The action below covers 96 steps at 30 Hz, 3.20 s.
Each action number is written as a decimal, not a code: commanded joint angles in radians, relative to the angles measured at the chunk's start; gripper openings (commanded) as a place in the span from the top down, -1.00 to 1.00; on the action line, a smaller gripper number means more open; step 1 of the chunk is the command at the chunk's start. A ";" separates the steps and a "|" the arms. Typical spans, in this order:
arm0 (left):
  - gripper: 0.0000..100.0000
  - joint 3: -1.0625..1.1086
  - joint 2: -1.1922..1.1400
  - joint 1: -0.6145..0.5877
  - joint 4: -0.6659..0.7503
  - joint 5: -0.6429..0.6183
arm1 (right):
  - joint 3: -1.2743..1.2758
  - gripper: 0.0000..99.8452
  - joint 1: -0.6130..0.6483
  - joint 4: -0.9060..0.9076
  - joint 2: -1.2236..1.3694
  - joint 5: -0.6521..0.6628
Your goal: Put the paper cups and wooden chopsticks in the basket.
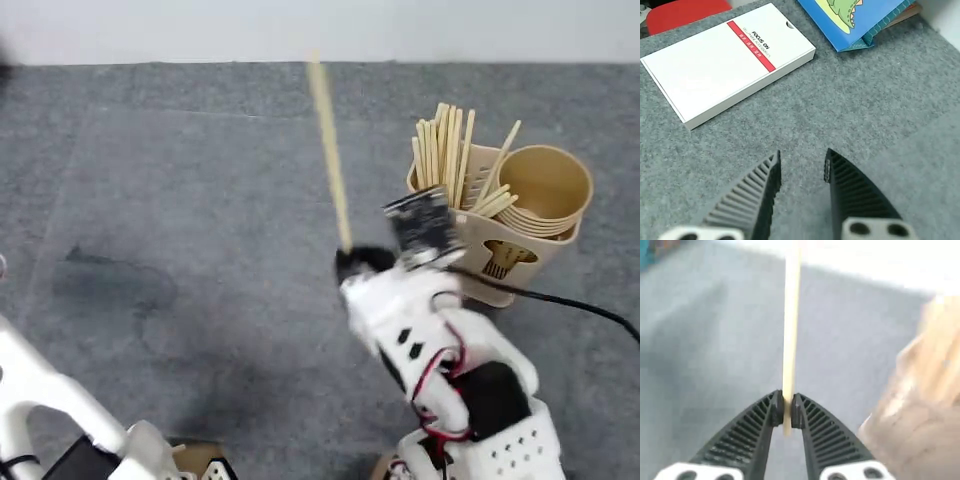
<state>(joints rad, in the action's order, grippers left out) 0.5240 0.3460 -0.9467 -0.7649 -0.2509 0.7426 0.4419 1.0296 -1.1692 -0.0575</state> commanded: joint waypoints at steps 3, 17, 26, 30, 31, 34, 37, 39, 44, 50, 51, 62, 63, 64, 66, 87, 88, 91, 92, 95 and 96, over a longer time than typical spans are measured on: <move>0.72 -0.045 0.008 0.008 -0.003 0.009 | 0.100 0.98 -0.194 -0.423 -0.019 0.066; 0.72 -0.045 0.003 0.008 -0.003 0.009 | 0.519 0.98 -0.378 -1.055 -0.008 0.143; 0.72 -0.030 0.005 0.008 -0.002 0.009 | 0.565 0.87 -0.395 -0.995 -0.007 0.176; 0.72 -0.028 0.003 0.008 -0.003 0.009 | 0.565 0.65 -0.395 -0.932 -0.008 0.184; 0.72 -0.028 0.003 0.008 -0.003 0.009 | 0.565 0.65 -0.395 -0.932 -0.013 0.186; 0.72 -0.028 0.005 0.008 -0.003 0.009 | 0.549 0.70 -0.395 -0.934 -0.019 0.186; 0.72 -0.028 0.008 0.008 -0.008 0.009 | 0.514 0.74 -0.395 -0.914 -0.019 0.180; 0.72 -0.036 0.011 0.008 -0.037 0.012 | 0.479 0.77 -0.392 -0.858 -0.021 0.176; 0.72 -0.070 0.009 0.008 -0.110 0.086 | 0.364 0.89 -0.371 -0.619 -0.021 0.083; 0.72 -0.114 0.011 0.008 -0.256 0.227 | 0.238 0.98 -0.275 -0.328 -0.021 0.017; 0.72 -0.116 0.012 0.005 -0.279 0.262 | 0.224 0.98 -0.251 -0.291 -0.021 0.006; 0.72 -0.124 0.012 0.005 -0.586 0.770 | 0.172 0.98 -0.088 -0.074 -0.021 -0.066; 0.72 -0.125 0.012 0.005 -0.608 0.804 | 0.172 0.98 -0.084 -0.074 -0.021 -0.066; 0.72 -0.125 0.012 0.005 -0.623 0.833 | 0.172 0.98 -0.082 -0.074 -0.021 -0.066; 0.72 -0.125 0.012 0.005 -0.646 0.878 | 0.170 0.98 -0.079 -0.079 -0.021 -0.064; 0.72 -0.125 0.012 0.000 -0.706 0.908 | 0.235 0.87 -0.328 -0.556 -0.021 0.104; 0.71 -0.130 0.014 0.000 -0.713 0.910 | 0.229 0.79 -0.328 -0.555 -0.021 0.101; 0.71 -0.173 0.014 0.000 -0.736 0.911 | 0.219 0.63 -0.328 -0.552 -0.021 0.101; 0.71 -0.191 0.014 0.000 -0.750 0.919 | 0.216 0.63 -0.328 -0.552 -0.021 0.101; 0.71 -0.255 0.014 0.000 -0.821 0.974 | 0.215 0.65 -0.328 -0.552 -0.021 0.101; 0.71 -0.277 0.014 0.000 -0.848 0.993 | 0.215 0.66 -0.328 -0.552 -0.024 0.101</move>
<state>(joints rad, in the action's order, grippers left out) 0.3353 0.3460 -0.9467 -1.5566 0.7020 0.9912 0.1243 0.4956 -1.1692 0.0391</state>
